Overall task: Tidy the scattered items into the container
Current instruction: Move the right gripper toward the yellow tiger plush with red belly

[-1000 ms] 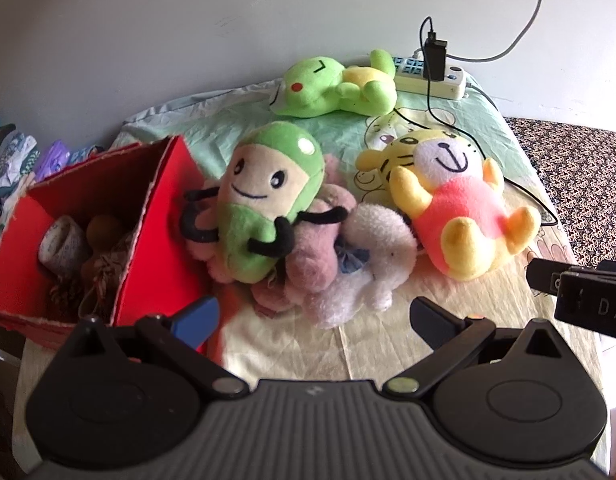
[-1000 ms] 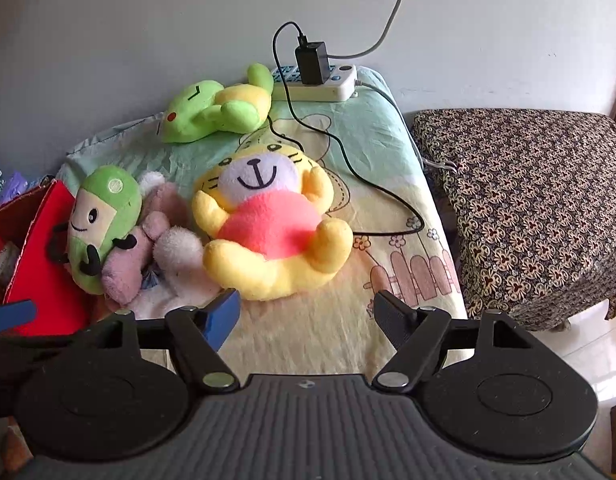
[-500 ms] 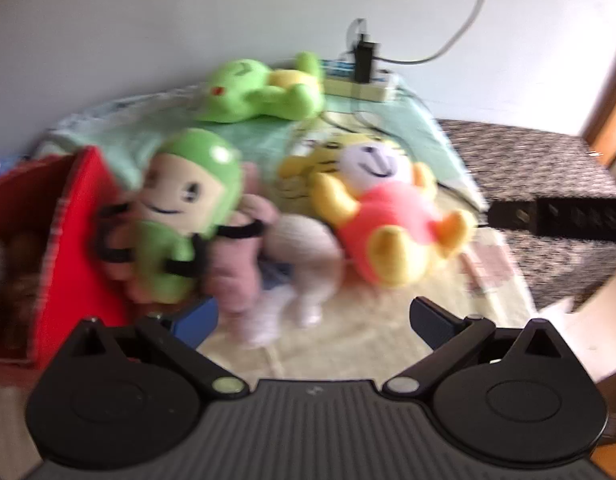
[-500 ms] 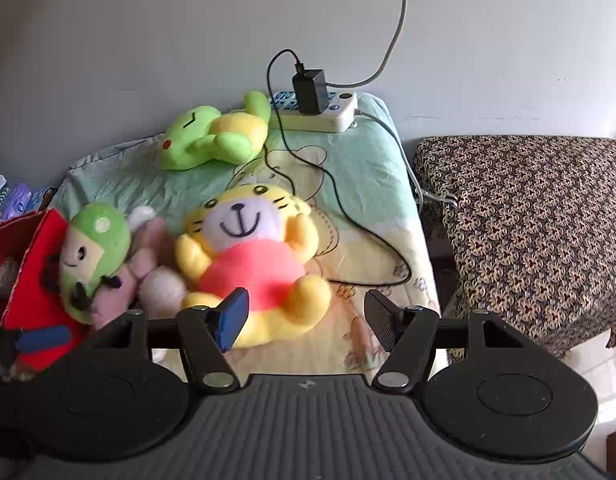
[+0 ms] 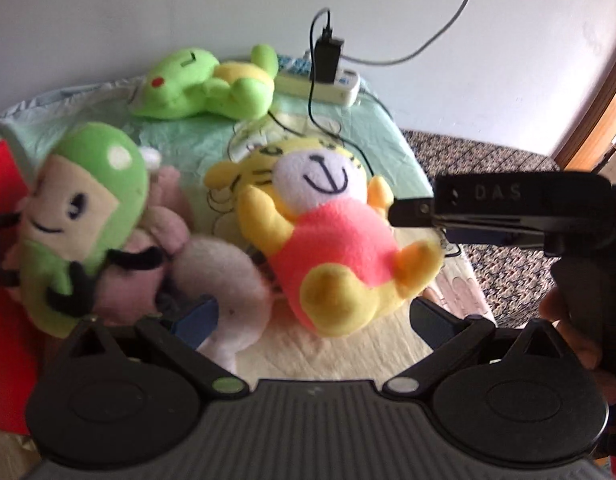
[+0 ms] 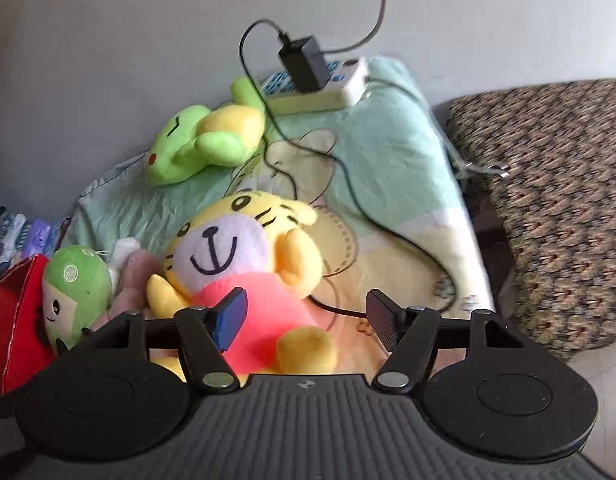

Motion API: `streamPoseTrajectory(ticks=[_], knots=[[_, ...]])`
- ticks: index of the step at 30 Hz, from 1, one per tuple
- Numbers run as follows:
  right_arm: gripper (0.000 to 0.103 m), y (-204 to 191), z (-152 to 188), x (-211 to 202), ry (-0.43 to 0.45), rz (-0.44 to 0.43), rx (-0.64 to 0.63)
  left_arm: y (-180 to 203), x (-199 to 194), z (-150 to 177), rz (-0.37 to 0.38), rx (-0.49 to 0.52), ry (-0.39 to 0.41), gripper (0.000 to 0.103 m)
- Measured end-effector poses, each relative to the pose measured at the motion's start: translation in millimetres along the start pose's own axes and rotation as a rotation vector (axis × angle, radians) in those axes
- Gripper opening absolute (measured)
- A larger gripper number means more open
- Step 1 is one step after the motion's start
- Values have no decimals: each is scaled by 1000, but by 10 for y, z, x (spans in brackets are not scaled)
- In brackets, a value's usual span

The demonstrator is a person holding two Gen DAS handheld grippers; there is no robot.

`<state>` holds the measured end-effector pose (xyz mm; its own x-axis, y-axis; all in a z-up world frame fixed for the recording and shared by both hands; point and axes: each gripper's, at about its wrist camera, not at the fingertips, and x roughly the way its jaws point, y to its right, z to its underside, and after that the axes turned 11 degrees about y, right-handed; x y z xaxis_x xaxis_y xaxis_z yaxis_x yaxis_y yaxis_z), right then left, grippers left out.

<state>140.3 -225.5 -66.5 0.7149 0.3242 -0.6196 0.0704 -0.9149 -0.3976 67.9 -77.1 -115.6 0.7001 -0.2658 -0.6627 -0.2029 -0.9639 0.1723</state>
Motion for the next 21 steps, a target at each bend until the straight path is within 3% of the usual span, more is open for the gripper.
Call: streamPoseTrajectory(ticks=[3,5,7,8,9,15,16,17,21], knots=[[69,46,20,130,-32,-47,45,68,82,-4,-27,38,11,99],[68,73,38,213,-58,-75,76,123,101,-36,-40,76,26,92],[63,88,55,270,-81,-110,103,150,113,-73,-56,100,38,87],[51,95,60,278,-84,-132,116,143,115,-86,-57,99,44,85],[48,99,59,280,-85,-148,126,128,116,-95,-59,94,49,83],[32,63,62,254,-87,-161,115,130,93,-117,-70,120,71,47],[31,53,65,230,-87,-165,114,117,95,-119,-32,107,56,19],[28,54,71,209,-92,-177,120,102,110,-120,1,83,32,13],[22,51,101,117,-96,-167,118,76,92,-67,24,48,20,13]])
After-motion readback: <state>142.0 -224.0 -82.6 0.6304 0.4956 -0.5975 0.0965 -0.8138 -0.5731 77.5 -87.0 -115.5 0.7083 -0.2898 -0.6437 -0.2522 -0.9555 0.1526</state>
